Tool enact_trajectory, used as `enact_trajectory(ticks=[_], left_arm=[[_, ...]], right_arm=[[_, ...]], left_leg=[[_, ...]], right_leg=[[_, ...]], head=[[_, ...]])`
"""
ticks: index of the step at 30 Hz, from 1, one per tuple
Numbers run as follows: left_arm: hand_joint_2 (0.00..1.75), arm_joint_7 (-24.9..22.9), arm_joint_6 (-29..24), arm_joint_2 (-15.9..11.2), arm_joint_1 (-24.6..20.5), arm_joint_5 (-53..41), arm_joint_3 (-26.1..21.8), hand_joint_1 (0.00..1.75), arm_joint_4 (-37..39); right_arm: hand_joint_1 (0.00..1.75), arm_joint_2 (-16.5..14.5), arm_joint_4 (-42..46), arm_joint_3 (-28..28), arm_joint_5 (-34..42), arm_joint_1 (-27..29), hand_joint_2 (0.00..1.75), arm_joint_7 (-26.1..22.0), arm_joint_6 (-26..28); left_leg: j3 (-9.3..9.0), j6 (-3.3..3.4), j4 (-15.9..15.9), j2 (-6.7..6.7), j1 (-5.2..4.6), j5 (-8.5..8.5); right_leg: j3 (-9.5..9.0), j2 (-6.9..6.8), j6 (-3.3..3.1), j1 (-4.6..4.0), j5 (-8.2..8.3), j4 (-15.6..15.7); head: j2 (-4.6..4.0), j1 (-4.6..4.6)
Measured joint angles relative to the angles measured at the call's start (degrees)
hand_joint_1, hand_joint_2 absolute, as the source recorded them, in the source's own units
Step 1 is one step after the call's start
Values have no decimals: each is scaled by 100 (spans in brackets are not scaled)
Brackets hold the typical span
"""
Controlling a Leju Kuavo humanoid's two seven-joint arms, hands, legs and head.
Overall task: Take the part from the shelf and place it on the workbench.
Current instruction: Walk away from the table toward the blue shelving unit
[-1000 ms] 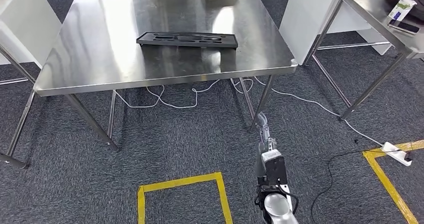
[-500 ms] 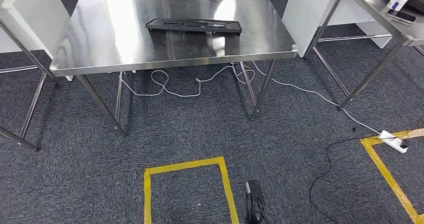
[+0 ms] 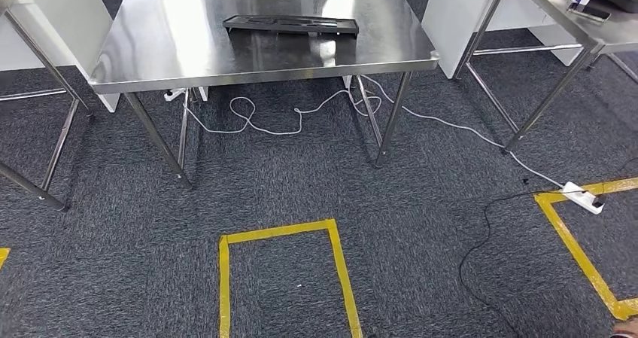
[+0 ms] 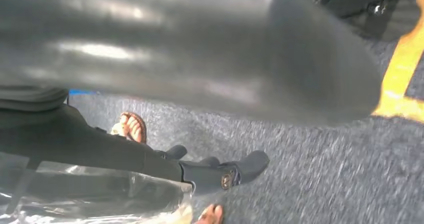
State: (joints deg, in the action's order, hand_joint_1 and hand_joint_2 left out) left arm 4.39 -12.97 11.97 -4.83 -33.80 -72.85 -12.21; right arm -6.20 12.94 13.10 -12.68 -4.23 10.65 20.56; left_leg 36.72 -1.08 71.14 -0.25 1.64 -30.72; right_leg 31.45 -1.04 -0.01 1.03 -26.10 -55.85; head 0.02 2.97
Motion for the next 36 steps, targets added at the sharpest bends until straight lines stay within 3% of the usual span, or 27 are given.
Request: enact_trajectory(ticks=[1, 3, 4, 5, 7, 8, 9, 10, 11, 12, 14, 15, 16, 18, 19, 21, 22, 23, 24, 25, 26, 27, 29, 30, 33, 34, 36], left_arm=[[0, -21, 20, -7, -6, -64, 50, 0, 1], [0, -32, 51, -15, -14, -162, 150, 0, 3], [0, -20, 51, -19, -15, -191, 183, 0, 3], [0, -7, 54, -18, -14, -208, 202, 0, 3], [0, 7, 60, -16, -15, -244, 233, 0, 3], [0, 5, 62, -16, -15, -256, 245, 0, 3], [0, 3, 62, -15, -15, -265, 257, 0, 3], [0, 0, 62, -14, -15, -268, 268, 0, 3], [0, -2, 62, -13, -15, -269, 277, 0, 3], [0, -4, 62, -11, -16, -271, 283, 0, 3], [0, -4, 62, 1, -18, -274, 290, 0, 3], [0, -4, 62, 8, -19, -275, 292, 0, 3], [0, -5, 62, 15, -19, -276, 293, 0, 3], [0, -10, 52, 21, -11, -277, 293, 0, 4], [0, -15, 40, 24, -5, -277, 293, 0, 5], [0, -24, 5, 22, 8, -277, 292, 0, 5], [0, -26, -8, 22, 11, -277, 291, 0, 5], [0, -27, -17, 21, 12, -277, 291, 0, 5], [0, -26, -21, 19, 12, -277, 291, 0, 5], [0, -26, -24, 17, 12, -277, 291, 0, 5], [0, -25, -24, 13, 12, -277, 291, 0, 5], [0, -22, -24, 8, 12, -277, 291, 0, 5], [0, -17, -24, -4, 10, -277, 291, 0, 5], [0, -19, -25, -9, 10, -277, 291, 0, 5], [0, -31, -54, -23, 8, -302, 291, 0, 5], [0, -32, -66, -24, 6, -318, 292, 0, 5], [0, -32, -75, -25, 2, -338, 299, 0, 5]], right_arm=[[0, 25, -58, 141, -49, 37, 0, 83, 111], [0, 75, -144, 326, -70, 108, 0, 111, 352], [0, 91, -170, 366, -76, 128, 0, 72, 462], [0, 100, -183, 380, -76, 138, 0, 23, 531], [0, 115, -194, 403, -75, 138, 0, -58, 656], [0, 125, -199, 410, -74, 134, 0, -86, 703], [0, 137, -202, 413, -72, 130, 0, -101, 734], [0, 148, -205, 413, -70, 130, 0, -111, 753], [0, 157, -206, 414, -68, 129, 0, -116, 761], [0, 166, -207, 415, -68, 124, 0, -118, 765], [0, 186, -208, 417, -70, 104, 0, -123, 769], [0, 194, -209, 419, -71, 97, 0, -127, 774], [0, 199, -211, 420, -71, 93, 0, -134, 787], [0, 198, -221, 422, -70, 98, 0, -146, 811], [0, 196, -227, 423, -68, 101, 0, -145, 819], [0, 186, -240, 427, -67, 107, 0, -123, 820], [0, 180, -245, 429, -67, 112, 0, -111, 820], [0, 174, -250, 432, -67, 113, 0, -104, 820], [0, 171, -254, 434, -67, 113, 0, -98, 820], [0, 169, -259, 436, -67, 114, 0, -87, 820], [0, 167, -262, 438, -67, 117, 0, -67, 820], [0, 164, -265, 439, -67, 119, 0, -38, 820], [0, 155, -268, 443, -70, 119, 0, 24, 821], [0, 149, -268, 444, -72, 116, 0, 48, 822], [0, 137, -272, 452, -91, 116, 0, 76, 825], [0, 136, -274, 455, -100, 120, 0, 76, 825], [0, 136, -279, 458, -115, 124, 0, 76, 825]], left_leg=[[-321, 21, -404, -8, 6, 59], [-744, 184, -1197, -1, -18, 7], [-664, 329, -1265, 13, -46, 57], [-576, 398, -1273, 31, -48, 139], [-387, 452, -1268, 48, -65, 293], [-293, 453, -1264, 57, -74, 368], [-206, 448, -1259, 65, -82, 445], [-122, 439, -1255, 71, -88, 520], [-42, 426, -1252, 73, -92, 595], [25, 408, -1250, 75, -93, 669], [116, 348, -1250, 79, -102, 799], [125, 315, -1269, 86, -105, 865], [126, 279, -1300, 93, -106, 934], [148, 210, -1351, 89, -96, 996], [192, 179, -1282, 80, -86, 865], [346, 130, -773, 55, -62, 279], [432, 108, -375, 46, -57, -30], [495, 85, 21, 37, -52, -219], [502, 66, 303, 32, -46, -254], [424, 51, 399, 33, -38, -157], [243, 41, 285, 34, -25, 4], [-35, 35, -29, 34, -9, 147], [-597, 50, -813, 15, -5, 177], [-755, 69, -1071, 3, -16, 125], [-765, 156, -1258, 3, -41, 93], [-728, 216, -1293, 14, -37, 132], [-606, 344, -1339, 36, -31, 251]], right_leg=[[153, 5, 101, -3, 85, -93], [395, 24, 264, -5, 142, -281], [481, 35, 293, -4, 33, -403], [580, 45, 259, 11, -206, -630], [773, 59, 204, 19, -747, -1321], [816, 66, 226, 18, -889, -1651], [773, 73, 279, 16, -895, -1853], [639, 78, 342, 13, -803, -1875], [406, 82, 391, 9, -664, -1695], [75, 84, 405, 2, -557, -1324], [-625, 90, 319, -52, -597, -342], [-834, 96, 264, -83, -658, 4], [-918, 101, 218, -113, -696, 191], [-834, 94, 145, -79, -598, 220], [-777, 82, 80, -45, -530, 223], [-639, 46, -33, 7, -386, 228], [-559, 35, -71, -6, -321, 222], [-485, 22, -77, -15, -261, 210], [-404, 14, -70, -19, -203, 185], [-319, 8, -51, -17, -156, 149], [-237, 6, -27, -11, -121, 99], [-151, 6, -6, -5, -99, 35], [9, 5, 38, -25, -74, -117], [62, 5, 68, -38, -55, -171], [159, 14, 210, -58, 11, -227], [215, 25, 228, -61, -66, -299], [399, 50, 190, -45, -468, -734]], head=[[0, 1], [0, -2], [0, 12], [0, 21], [0, 44], [0, 45], [0, 44], [0, 44], [0, 44], [0, 43], [0, 40], [0, 37], [0, 35], [0, 28], [0, 21], [0, -2], [0, -8], [0, -13], [0, -13], [0, -14], [0, -15], [0, -15], [0, -9], [0, -1], [0, 14], [0, 17], [0, 31]])
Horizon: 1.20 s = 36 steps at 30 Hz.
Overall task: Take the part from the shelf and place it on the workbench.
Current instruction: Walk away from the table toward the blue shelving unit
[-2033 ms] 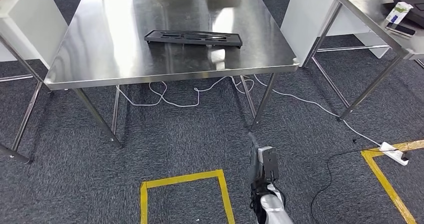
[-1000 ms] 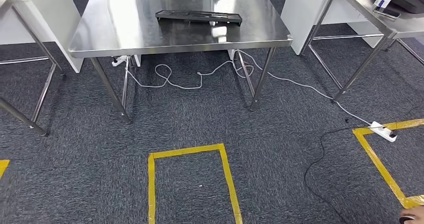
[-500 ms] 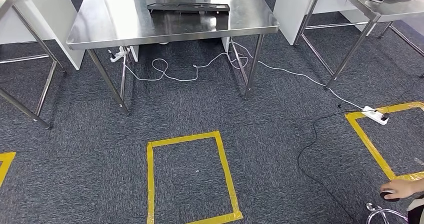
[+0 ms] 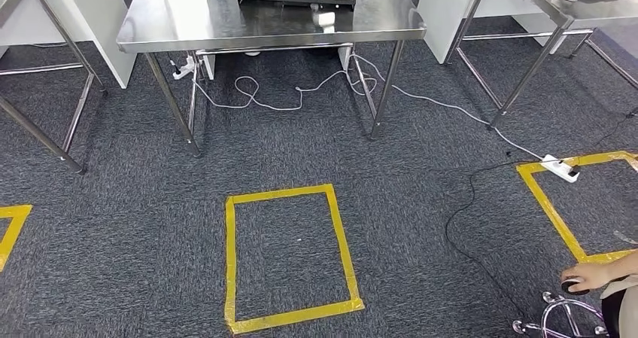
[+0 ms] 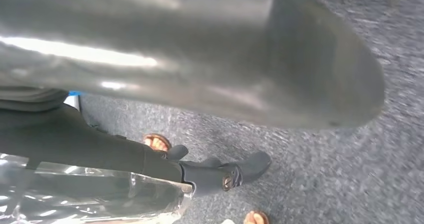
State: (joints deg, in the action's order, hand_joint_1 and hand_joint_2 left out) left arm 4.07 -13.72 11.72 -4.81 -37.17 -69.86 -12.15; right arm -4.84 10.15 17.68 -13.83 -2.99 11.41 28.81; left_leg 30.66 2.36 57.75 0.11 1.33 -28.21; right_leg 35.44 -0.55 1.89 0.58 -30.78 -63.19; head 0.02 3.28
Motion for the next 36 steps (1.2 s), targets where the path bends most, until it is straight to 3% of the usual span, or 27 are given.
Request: enact_trajectory(ticks=[2, 3, 4, 5, 6, 7, 9, 10, 11, 12, 13, 14, 16, 17, 18, 19, 20, 22, 24, 25, 27, 29, 31, 33, 34, 35, 36], left_arm=[[0, 0, -1, -2, 0, -2, 9, 0, 0], [0, 0, -1, -2, 0, -3, 14, 0, 0], [0, 0, -1, -2, 0, -3, 19, 0, 0], [0, 0, -1, -2, 0, -3, 26, 0, 0], [0, 0, -1, -1, 0, -3, 33, 0, 0], [0, 0, -1, -1, -1, -3, 41, 0, -1], [0, 0, -1, -1, -2, -4, 52, 0, -2], [0, 0, -1, -1, -4, -5, 55, 0, -2], [0, 0, -1, -1, -4, -5, 57, 0, -2], [0, -1, -1, -1, -1, -5, 58, 0, -2], [0, -7, -3, -4, 4, -5, 59, 0, -2], [0, -15, -7, -6, 10, -5, 60, 0, -1], [0, -34, -7, -15, 22, -5, 60, 0, -1], [0, -43, 3, -21, 23, -9, 62, 0, 0], [0, -54, 20, -29, 24, -21, 64, 0, 0], [0, -65, 38, -40, 25, -36, 68, 0, 0], [0, -79, 54, -50, 27, -53, 70, 0, 0], [0, -100, 81, -70, 27, -86, 75, 0, 0], [0, -116, 108, -83, 20, -110, 82, 0, 0], [0, -120, 115, -86, 16, -118, 87, 0, 0], [0, -126, 122, -87, 14, -141, 97, 0, 0], [0, -134, 131, -82, 16, -181, 118, 0, 2], [0, -154, 139, -80, 16, -226, 151, 0, 4], [0, -178, 139, -84, 17, -253, 182, 0, 4], [0, -184, 138, -85, 17, -261, 196, 0, 4], [0, -187, 138, -85, 18, -272, 207, 0, 5], [0, -188, 138, -84, 18, -281, 215, 0, 7]], right_arm=[[0, -2, -1, 2, -9, 0, 0, 0, 0], [0, -3, -1, 3, -13, 1, 0, 0, 0], [0, -3, -1, 4, -14, 1, 0, 0, 1], [0, -2, -1, 4, -14, 1, 0, 0, 1], [0, -1, -1, 4, -14, -2, 0, 0, 1], [0, -1, -1, 4, -14, -10, 0, 0, 1], [0, -2, -1, 4, -15, -27, 0, 0, 1], [0, -3, -1, 4, -15, -33, 0, 0, 1], [0, -3, -1, 4, -16, -34, 0, 0, 2], [0, -4, -1, 4, -15, -31, 0, 0, 2], [0, -8, -2, 4, -15, -28, 0, 0, 2], [0, -10, -2, 4, -14, -25, 0, -1, 2], [0, -17, -3, 4, -13, -20, 0, -18, 3], [0, -20, -3, 4, -5, -19, 0, -44, 8], [0, -24, -3, 4, 10, -16, 0, -84, 17], [0, -30, -3, 4, 29, -10, 0, -131, 31], [0, -36, -3, 4, 49, -3, 0, -180, 48], [0, -55, -3, 4, 69, 8, 0, -254, 83], [0, -70, -3, 4, 72, 6, 0, -286, 109], [0, -72, -3, 4, 72, 0, 0, -290, 116], [0, -69, -4, 4, 78, -7, 0, -266, 120], [0, -50, -7, 2, 95, 0, 0, -203, 118], [0, -26, -10, -2, 125, 15, 0, -136, 111], [0, -8, -11, -7, 149, 37, 0, -105, 104], [0, 3, -13, -8, 153, 52, 0, -103, 103], [0, 13, -14, -9, 155, 64, 0, -103, 103], [0, 25, -15, -11, 156, 71, 0, -103, 102]], left_leg=[[176, 48, 0, 15, -19, 139], [263, 47, 3, 24, -23, 209], [352, 37, 6, 33, -25, 279], [438, 22, 7, 39, -23, 350], [519, 1, 8, 42, -21, 422], [585, -28, 11, 41, -24, 491], [653, -99, 2, 41, -40, 626], [660, -131, -10, 43, -48, 688], [662, -163, -29, 45, -50, 740], [666, -193, -44, 47, -41, 776], [692, -218, -10, 43, -26, 709], [732, -241, 102, 38, -13, 519], [880, -273, 654, 17, 1, -105], [966, -287, 1051, 8, 0, -369], [1028, -300, 1412, -1, 0, -484], [1026, -307, 1647, -3, 1, -450], [925, -307, 1683, -2, 2, -311], [398, -288, 1092, -4, 6, -43], [-131, -254, 323, -14, -6, -69], [-247, -231, 109, -20, -18, -138], [-247, -152, -16, -20, -29, -164], [-196, -39, -68, 1, -18, -95], [-116, 41, -86, 24, -17, -14], [-15, 57, -82, 35, -26, 60], [31, 49, -79, 39, -27, 95], [66, 35, -76, 39, -25, 125], [89, 15, -75, 39, -20, 150]], right_leg=[[202, 18, -17, 24, -432, -718], [229, 21, 21, 32, -498, -987], [181, 23, 84, 39, -452, -1113], [26, 24, 159, 45, -306, -1023], [-224, 25, 219, 54, -143, -743], [-554, 28, 238, 61, -61, -301], [-1129, 45, 161, 21, -126, 598], [-1260, 54, 105, -8, -193, 848], [-1275, 60, 54, -34, -209, 937], [-1219, 58, 5, -10, -172, 913], [-1178, 47, -57, 14, -131, 906], [-1127, 34, -139, 41, -78, 905], [-1004, 9, -262, 50, 50, 902], [-928, 4, -292, 36, 113, 897], [-849, -1, -292, 21, 170, 888], [-781, -6, -283, 11, 222, 874], [-717, -10, -268, 5, 265, 852], [-613, -8, -227, 4, 319, 777], [-508, -6, -183, -24, 348, 677], [-466, -6, -154, -38, 365, 642], [-404, -7, -70, -66, 413, 618], [-283, 9, -22, -62, 323, 460], [-5, 27, -36, -30, -11, -113], [306, 33, -26, -3, -351, -874], [343, 34, 11, 10, -413, -1051], [246, 34, 66, 21, -376, -969], [17, 33, 125, 36, -260, -633]], head=[[0, 9], [0, 9], [0, 9], [0, 9], [0, 9], [0, 10], [0, 9], [0, 4], [0, -4], [0, -15], [0, -22], [0, -29], [0, -39], [0, -42], [0, -43], [0, -43], [0, -44], [0, -44], [0, -40], [0, -39], [0, -32], [0, -26], [0, -9], [0, 4], [0, 4], [0, 5], [0, 5]])
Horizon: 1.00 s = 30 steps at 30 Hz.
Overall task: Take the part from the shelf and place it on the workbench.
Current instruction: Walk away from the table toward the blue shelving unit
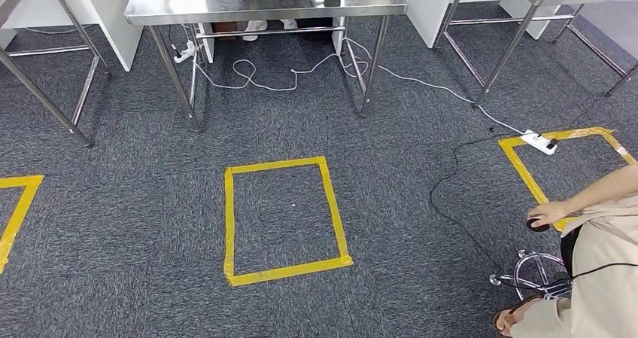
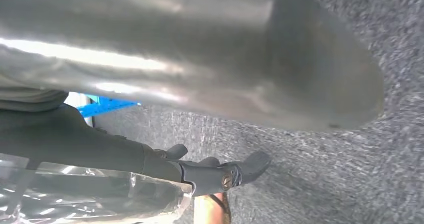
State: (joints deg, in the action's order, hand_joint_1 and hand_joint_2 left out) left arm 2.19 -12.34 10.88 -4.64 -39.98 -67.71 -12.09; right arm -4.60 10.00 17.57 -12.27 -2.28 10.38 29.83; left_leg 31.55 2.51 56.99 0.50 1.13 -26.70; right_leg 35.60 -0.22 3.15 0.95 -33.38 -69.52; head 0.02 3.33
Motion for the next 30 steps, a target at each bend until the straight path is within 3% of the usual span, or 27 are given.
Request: enact_trajectory(ticks=[2, 4, 7, 8, 13, 23, 30], left_arm=[[0, 0, 1, -1, -2, -10, 13, 0, 7], [0, 0, -1, -7, -6, -10, 19, 0, 13], [0, -1, -1, -13, -8, -10, 21, 0, 19], [0, -2, -1, -13, -8, -11, 21, 0, 21], [0, -2, 0, -13, -7, -22, 22, 0, 23], [0, 7, 70, -20, -7, -71, 58, 0, 26], [0, 95, 144, -5, -6, -123, 123, 0, 31]], right_arm=[[0, 14, -1, -2, -1, -4, 0, 0, -1], [0, 17, -1, -3, -1, -10, 0, 0, -3], [0, 17, -3, -5, 1, 6, 0, 0, -4], [0, 18, -3, -7, 1, 8, 0, 0, -4], [0, 17, -3, -10, -1, 7, 0, -41, -3], [0, 16, -3, -37, 21, 3, 0, -111, 11], [0, 16, -3, -108, 105, 5, 0, -52, 11]], left_leg=[[16, -53, 5, -1, -7, 37], [23, -93, 17, 2, -32, 38], [42, -1, 25, -4, -23, 37], [41, 1, 12, -6, -8, 66], [40, -153, -55, -8, 32, 154], [57, -213, -67, -8, 42, 175], [74, -217, -62, -8, 25, 176]], right_leg=[[-561, 4, 63, 22, 257, 926], [-800, 14, 6, 26, 380, 1397], [-780, 18, -86, 16, 426, 1424], [-775, 17, -105, -5, 435, 1422], [-736, 15, -176, -49, 474, 1415], [-703, 14, -186, -80, 480, 1408], [-690, 14, -184, -71, 482, 1408]], head=[[0, 2], [0, -2], [0, -9], [0, -10], [0, -11], [0, -10], [0, -9]])
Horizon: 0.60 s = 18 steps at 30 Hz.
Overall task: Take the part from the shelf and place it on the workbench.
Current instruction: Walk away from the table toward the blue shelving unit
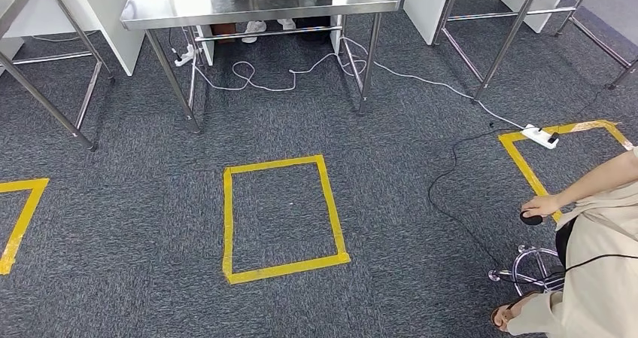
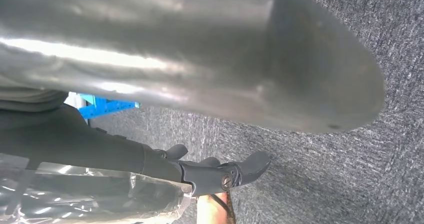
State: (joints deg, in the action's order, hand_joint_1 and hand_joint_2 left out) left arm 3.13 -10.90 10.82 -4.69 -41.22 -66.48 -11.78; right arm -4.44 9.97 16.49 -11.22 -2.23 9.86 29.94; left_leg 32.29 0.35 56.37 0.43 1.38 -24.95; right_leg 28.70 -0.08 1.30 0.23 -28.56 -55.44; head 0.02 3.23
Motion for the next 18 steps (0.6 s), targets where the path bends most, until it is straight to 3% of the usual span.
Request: enact_trajectory(ticks=[2, 5, 8, 9, 11, 13, 14, 16, 17, 18], left_arm=[[0, 14, 11, 0, 1, -1, 8, 0, 0], [0, 21, 27, -5, 3, -2, 10, 0, 0], [0, 24, 30, 19, 6, -2, 13, 0, 2], [0, 26, 30, 30, 7, -1, 13, 0, 3], [0, 28, 30, 47, 9, -1, 12, 0, 5], [0, 28, 34, 62, 11, -1, 13, 0, 7], [0, 28, 39, 69, 11, -2, 14, 0, 7], [0, 28, 46, 72, 11, -8, 18, 0, 7], [0, 27, 50, 65, 13, -11, 21, 0, 6], [0, 27, 51, 55, 15, -16, 26, 0, 5]], right_arm=[[0, -7, 0, -31, 79, 0, 0, -18, -2], [0, -39, 0, -136, 268, 1, 0, -73, -4], [0, -50, -1, -257, 349, -1, 0, -121, -4], [0, -46, -1, -284, 355, -2, 0, -126, -5], [0, -38, -5, -326, 376, -2, 0, -127, -6], [0, -28, -11, -360, 402, 7, 0, -120, -7], [0, -20, -15, -375, 409, 15, 0, -113, -7], [0, -7, -17, -408, 415, 18, 0, -101, -7], [0, -16, -17, -421, 414, 9, 0, -99, -10], [0, -27, -17, -432, 415, -6, 0, -99, -12]], left_leg=[[11, 15, 20, -1, -9, -7], [43, 96, 59, -10, -28, -16], [-51, 159, -170, 34, 25, 100], [-80, 170, -249, 65, 49, 143], [-73, 174, -290, 128, 61, 175], [-48, 145, -283, 199, 81, 188], [-34, 113, -269, 233, 104, 189], [4, 0, -176, 311, 166, 161], [27, -73, -108, 351, 185, 127], [39, -145, -49, 391, 191, 88]], right_leg=[[-9, -1, 10, 31, 6, 3], [-29, -2, 54, 88, 31, 20], [42, 3, 85, 49, -42, -74], [145, 3, 75, 48, -166, -287], [512, 6, 68, 94, -500, -1000], [745, 3, 154, 164, -631, -1463], [697, -7, 241, 206, -555, -1371], [321, -142, 444, 296, -247, -654], [178, -239, 500, 307, -115, -337], [103, -305, 474, 303, -39, -160]], head=[[0, 0], [0, -2], [0, 4], [0, 9], [0, 15], [0, 15], [0, 15], [0, 20], [0, 38], [0, 43]])
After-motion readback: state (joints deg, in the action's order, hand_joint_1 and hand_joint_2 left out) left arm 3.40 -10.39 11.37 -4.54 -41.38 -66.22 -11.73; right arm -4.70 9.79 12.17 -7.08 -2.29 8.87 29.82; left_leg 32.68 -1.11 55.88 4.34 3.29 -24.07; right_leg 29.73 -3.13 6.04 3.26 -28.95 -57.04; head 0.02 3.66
